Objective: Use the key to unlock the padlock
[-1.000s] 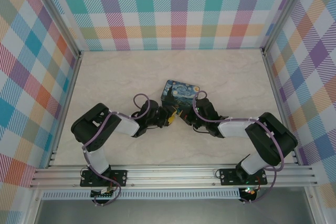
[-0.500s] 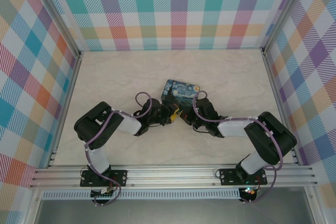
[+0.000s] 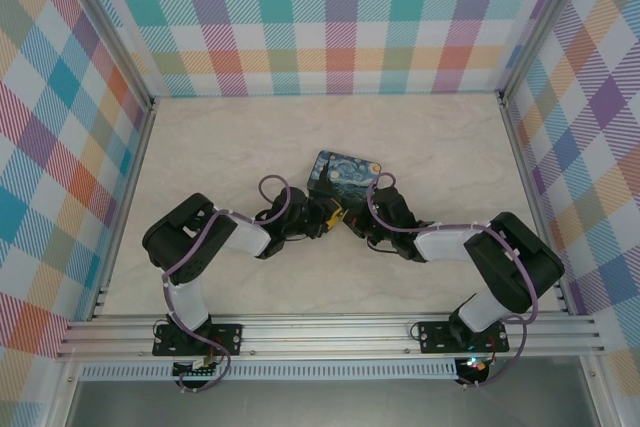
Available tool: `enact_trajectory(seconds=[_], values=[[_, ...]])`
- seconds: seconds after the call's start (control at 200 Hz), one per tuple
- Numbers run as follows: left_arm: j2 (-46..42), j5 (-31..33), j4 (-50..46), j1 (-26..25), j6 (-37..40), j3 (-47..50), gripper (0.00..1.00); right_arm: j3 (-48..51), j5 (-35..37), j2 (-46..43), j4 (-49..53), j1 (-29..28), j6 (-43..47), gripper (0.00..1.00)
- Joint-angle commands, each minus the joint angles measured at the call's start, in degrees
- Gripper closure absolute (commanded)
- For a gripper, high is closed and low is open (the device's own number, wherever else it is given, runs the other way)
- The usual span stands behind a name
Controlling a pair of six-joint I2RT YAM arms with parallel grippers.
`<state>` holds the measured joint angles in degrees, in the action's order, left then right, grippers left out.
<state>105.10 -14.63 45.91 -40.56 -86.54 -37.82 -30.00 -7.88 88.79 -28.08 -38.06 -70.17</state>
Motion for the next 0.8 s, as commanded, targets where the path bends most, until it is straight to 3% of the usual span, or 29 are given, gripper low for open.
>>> enact_trajectory(seconds=[0.0, 0.165, 0.46, 0.795], values=[[-0.6, 1.9, 1.0, -0.9, 1.6, -0.7, 0.7, -0.7, -0.7, -0.4, -0.6, -0.5, -1.7, 1.0], [0.1, 3.7, 1.4, -0.9, 5.2, -0.1, 0.67, -0.7, -0.6, -0.5, -0.6, -0.5, -2.2, 1.0], [1.9, 2.7, 4.8, -0.9, 5.2, -0.7, 0.69, -1.1, -1.1, 0.3, -0.9, -0.5, -3.0, 1.0], [-0.5, 3.2, 2.3, -0.9, 6.3, -0.9, 0.91, 0.0, 0.4, -0.9, 0.4, -0.5, -2.2, 0.92]])
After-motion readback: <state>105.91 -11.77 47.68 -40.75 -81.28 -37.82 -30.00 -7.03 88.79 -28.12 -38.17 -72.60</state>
